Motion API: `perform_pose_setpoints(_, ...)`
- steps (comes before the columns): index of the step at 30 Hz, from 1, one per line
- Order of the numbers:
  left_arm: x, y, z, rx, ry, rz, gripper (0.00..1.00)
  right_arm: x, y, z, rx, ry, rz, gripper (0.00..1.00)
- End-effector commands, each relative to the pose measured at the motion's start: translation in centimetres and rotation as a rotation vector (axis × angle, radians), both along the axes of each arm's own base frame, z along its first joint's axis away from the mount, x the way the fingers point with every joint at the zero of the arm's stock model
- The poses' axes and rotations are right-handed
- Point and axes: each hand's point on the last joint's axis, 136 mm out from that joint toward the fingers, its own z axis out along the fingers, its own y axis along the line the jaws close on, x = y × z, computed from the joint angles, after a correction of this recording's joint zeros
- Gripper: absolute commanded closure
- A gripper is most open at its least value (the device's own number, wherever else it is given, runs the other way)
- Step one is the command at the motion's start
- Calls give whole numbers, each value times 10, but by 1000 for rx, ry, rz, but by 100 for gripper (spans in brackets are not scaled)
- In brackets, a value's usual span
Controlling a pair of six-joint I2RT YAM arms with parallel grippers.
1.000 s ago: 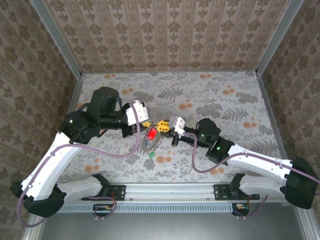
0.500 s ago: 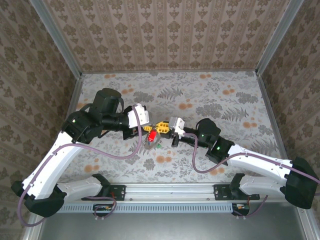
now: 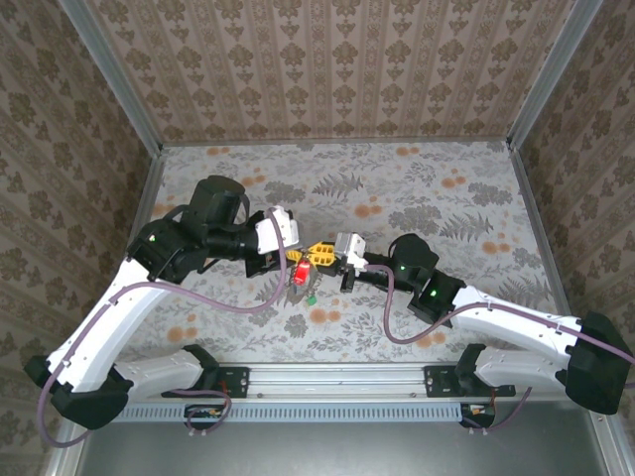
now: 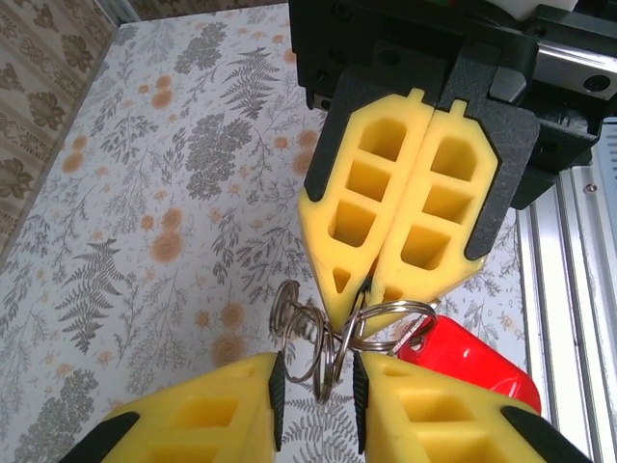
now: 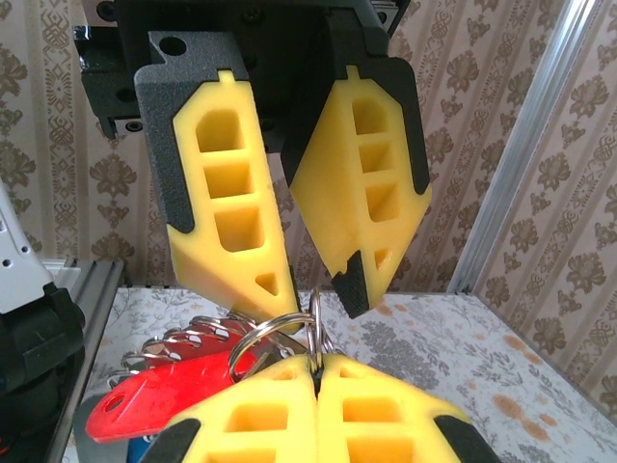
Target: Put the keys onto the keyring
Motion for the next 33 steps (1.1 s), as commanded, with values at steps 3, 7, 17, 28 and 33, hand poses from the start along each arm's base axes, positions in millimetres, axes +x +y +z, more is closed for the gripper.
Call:
perform_pose_setpoints(3, -7, -6, -2, -19, 28, -56, 77, -11, 1, 37, 67, -87, 44, 100)
perform_pose_setpoints(7, -8, -8, 1, -29, 27, -71, 86, -13, 3, 36, 52, -97, 55, 100)
perform_pose_setpoints(17, -19, -9, 7, -49, 53, -117, 100, -11, 3, 28, 17, -79, 40, 100)
perform_pose_setpoints(28, -7, -3, 8, -64, 75, -41, 100, -2, -11, 11, -23, -60, -54, 76)
perform_pose_setpoints(33, 4, 2, 7, -48, 56, 29, 100, 1, -23, 5, -93, -71, -109, 70)
